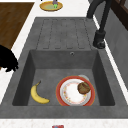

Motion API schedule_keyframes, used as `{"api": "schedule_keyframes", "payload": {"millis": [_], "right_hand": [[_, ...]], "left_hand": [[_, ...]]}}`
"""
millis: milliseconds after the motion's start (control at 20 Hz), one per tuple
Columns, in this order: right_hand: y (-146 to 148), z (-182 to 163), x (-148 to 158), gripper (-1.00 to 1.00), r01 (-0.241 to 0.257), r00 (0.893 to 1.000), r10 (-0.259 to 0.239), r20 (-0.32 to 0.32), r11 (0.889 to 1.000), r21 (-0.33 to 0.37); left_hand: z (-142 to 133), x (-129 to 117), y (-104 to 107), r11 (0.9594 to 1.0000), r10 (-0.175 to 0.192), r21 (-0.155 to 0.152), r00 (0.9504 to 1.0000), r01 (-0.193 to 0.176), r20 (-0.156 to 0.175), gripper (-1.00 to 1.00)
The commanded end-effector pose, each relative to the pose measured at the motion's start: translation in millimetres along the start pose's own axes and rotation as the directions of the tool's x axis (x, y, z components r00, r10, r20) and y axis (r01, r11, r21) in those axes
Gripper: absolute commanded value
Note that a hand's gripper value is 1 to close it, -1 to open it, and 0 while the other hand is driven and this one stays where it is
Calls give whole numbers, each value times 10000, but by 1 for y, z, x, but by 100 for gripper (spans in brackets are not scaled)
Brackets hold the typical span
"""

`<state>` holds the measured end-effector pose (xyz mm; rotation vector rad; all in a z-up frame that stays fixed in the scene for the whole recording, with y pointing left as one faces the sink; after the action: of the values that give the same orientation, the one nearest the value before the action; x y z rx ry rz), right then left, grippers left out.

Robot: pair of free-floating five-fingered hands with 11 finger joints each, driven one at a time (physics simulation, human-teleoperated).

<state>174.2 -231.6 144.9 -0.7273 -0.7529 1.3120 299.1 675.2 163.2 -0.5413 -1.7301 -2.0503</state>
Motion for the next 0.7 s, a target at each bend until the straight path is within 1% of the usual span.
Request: {"api": "schedule_keyframes", "payload": {"millis": [0,50,100,150,200,350,500,600,650], "right_hand": [[0,0,0,0,0,10000,0,0,10000,0],[0,0,0,0,0,10000,0,0,10000,0],[0,0,0,0,0,10000,0,0,10000,0],[0,0,0,0,0,10000,0,0,10000,0],[0,0,0,0,0,10000,0,0,10000,0],[0,0,0,0,0,10000,0,0,10000,0],[0,0,0,0,0,10000,0,0,10000,0],[0,0,0,0,0,10000,0,0,10000,0],[0,0,0,0,0,10000,0,0,10000,0]], "left_hand": [[19,-13,-12,9999,97,-64,9996,-96,265,-100],[15,-29,-6,9990,437,-43,9990,-437,93,-100],[15,-37,-3,9980,625,-81,9980,-625,46,-100],[16,-38,-2,9986,531,-55,9986,-531,17,-100],[16,-43,0,9980,622,-133,9981,-623,-41,-100],[18,-52,0,9981,606,-92,9982,-606,-38,-100],[22,-60,-16,9996,285,-22,9996,-285,-51,-100],[25,-70,-23,9996,266,-1,9996,-266,6,-100],[26,-75,-24,9994,355,-55,9994,-355,20,-100]]}}
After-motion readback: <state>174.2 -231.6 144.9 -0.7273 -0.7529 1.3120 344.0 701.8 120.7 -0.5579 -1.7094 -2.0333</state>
